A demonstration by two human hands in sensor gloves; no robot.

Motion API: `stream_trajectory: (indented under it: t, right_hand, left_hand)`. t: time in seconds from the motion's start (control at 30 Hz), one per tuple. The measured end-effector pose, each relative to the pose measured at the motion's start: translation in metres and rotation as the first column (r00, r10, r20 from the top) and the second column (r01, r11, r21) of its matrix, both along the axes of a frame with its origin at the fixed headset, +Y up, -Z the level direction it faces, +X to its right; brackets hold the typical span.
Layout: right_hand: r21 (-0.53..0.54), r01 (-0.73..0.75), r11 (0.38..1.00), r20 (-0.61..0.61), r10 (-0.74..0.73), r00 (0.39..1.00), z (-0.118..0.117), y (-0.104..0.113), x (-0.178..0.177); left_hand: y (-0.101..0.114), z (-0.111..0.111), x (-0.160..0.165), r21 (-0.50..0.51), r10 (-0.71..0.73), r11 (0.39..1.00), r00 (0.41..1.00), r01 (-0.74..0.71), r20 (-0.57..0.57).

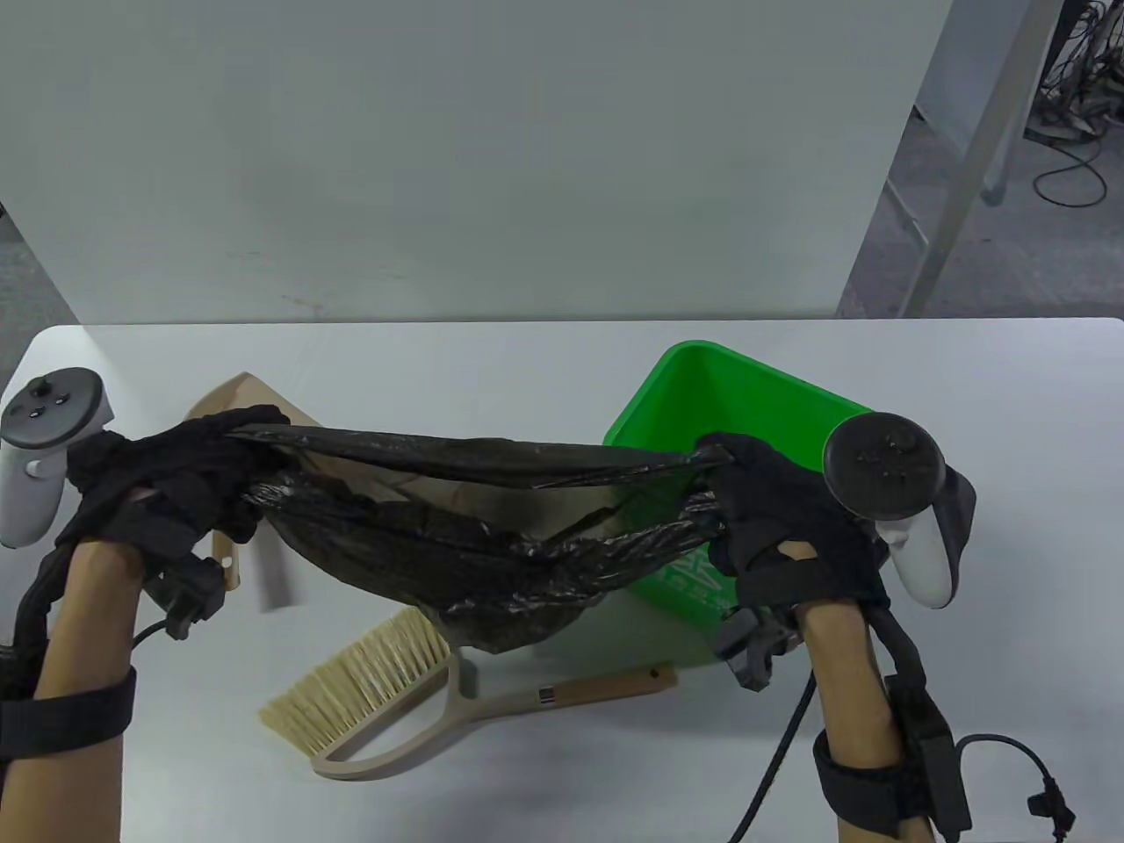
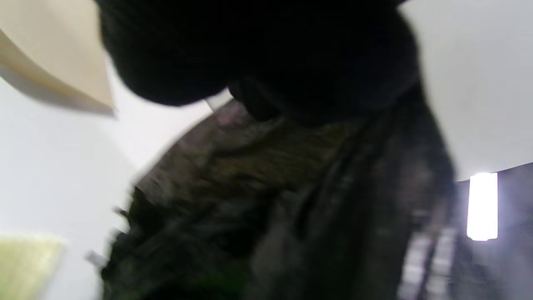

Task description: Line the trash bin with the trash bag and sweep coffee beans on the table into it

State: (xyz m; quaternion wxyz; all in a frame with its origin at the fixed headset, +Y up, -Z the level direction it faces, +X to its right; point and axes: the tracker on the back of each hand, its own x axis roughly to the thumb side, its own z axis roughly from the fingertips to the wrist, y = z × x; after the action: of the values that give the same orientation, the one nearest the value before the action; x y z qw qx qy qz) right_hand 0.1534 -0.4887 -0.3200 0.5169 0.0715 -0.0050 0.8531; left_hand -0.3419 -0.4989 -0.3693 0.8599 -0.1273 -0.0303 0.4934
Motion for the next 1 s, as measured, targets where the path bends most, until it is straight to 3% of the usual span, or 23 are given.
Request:
stream_trajectory:
  t: [0.03,0.1,0.13,0.17,0.2,0.27,0.4,0.47,0.5,0.57,0.63,0.77,0.8,0.87,0.9,0.93,0.97,1.0]
  right_hand:
    - [-0.002,0.028,1.0,-0.03,-0.028,0.999,0.0,0.0,-0.003]
    - [0.059,0.222,0.973,-0.082,-0.217,0.973,0.001,0.004,-0.005]
    - [0.097,0.394,0.914,-0.009,-0.395,0.919,0.004,0.009,-0.001]
    - [0.142,0.421,0.896,0.049,-0.431,0.901,0.005,0.015,0.005]
    - [0.15,0.356,0.922,0.064,-0.368,0.928,0.004,0.019,0.008]
    - [0.144,0.053,0.988,0.11,-0.069,0.992,0.007,0.025,0.01]
    - [0.142,-0.215,0.966,0.237,0.178,0.955,0.007,0.024,0.003]
    - [0.138,-0.29,0.947,0.3,0.24,0.923,0.005,0.023,0.005]
    - [0.143,-0.345,0.928,0.351,0.279,0.894,0.004,0.024,0.009]
    - [0.12,-0.419,0.9,0.383,0.347,0.856,0.001,0.024,0.013]
    - [0.086,-0.488,0.868,0.427,0.411,0.805,-0.004,0.022,0.012]
    - [0.055,-0.627,0.777,0.508,0.519,0.688,-0.011,0.02,0.01]
    - [0.042,-0.632,0.774,0.503,0.53,0.683,-0.013,0.018,0.009]
    - [0.033,-0.616,0.787,0.463,0.535,0.707,-0.014,0.016,0.008]
    - [0.038,-0.552,0.833,0.395,0.495,0.774,-0.016,0.015,0.009]
    - [0.026,-0.44,0.898,0.307,0.412,0.858,-0.018,0.013,0.009]
    - [0.004,-0.321,0.947,0.216,0.313,0.925,-0.019,0.013,0.007]
    - [-0.015,-0.228,0.974,0.142,0.227,0.963,-0.02,0.014,0.004]
  left_hand:
    - [0.0,0.001,0.006,-0.031,-0.021,0.999,1.0,0.021,-0.004]
    - [0.003,0.001,0.011,0.022,0.088,0.996,0.995,-0.087,-0.046]
    - [0.008,0.001,0.009,0.063,0.098,0.994,0.979,-0.088,-0.177]
    - [0.013,0.001,0.004,0.104,-0.011,0.994,0.96,0.042,-0.281]
    - [0.017,-0.001,0.002,0.127,-0.114,0.979,0.943,0.161,-0.312]
    - [0.023,0.002,0.005,0.134,-0.349,0.906,0.888,0.401,-0.3]
    - [0.027,0.005,0.015,0.226,-0.444,0.806,0.81,0.548,-0.383]
    - [0.028,0.003,0.017,0.24,-0.564,0.717,0.747,0.654,-0.351]
    - [0.028,0.004,0.016,0.251,-0.652,0.612,0.658,0.75,-0.377]
    - [0.028,0.006,0.016,0.279,-0.727,0.478,0.553,0.833,-0.406]
    - [0.025,0.007,0.02,0.37,-0.743,0.452,0.572,0.811,-0.346]
    - [0.022,0.005,0.023,0.467,-0.791,0.389,0.548,0.794,-0.272]
    - [0.022,0.003,0.022,0.462,-0.794,0.42,0.563,0.781,-0.229]
    - [0.021,-0.005,0.014,0.348,-0.705,0.651,0.708,0.675,-0.054]
    - [0.017,-0.008,0.01,0.25,-0.55,0.817,0.833,0.52,0.063]
    - [0.014,-0.01,0.008,0.199,-0.346,0.927,0.929,0.317,0.133]
    - [0.011,-0.011,0.007,0.163,-0.157,0.978,0.975,0.131,0.156]
    - [0.01,-0.012,0.01,0.126,0.023,0.991,0.984,-0.046,0.175]
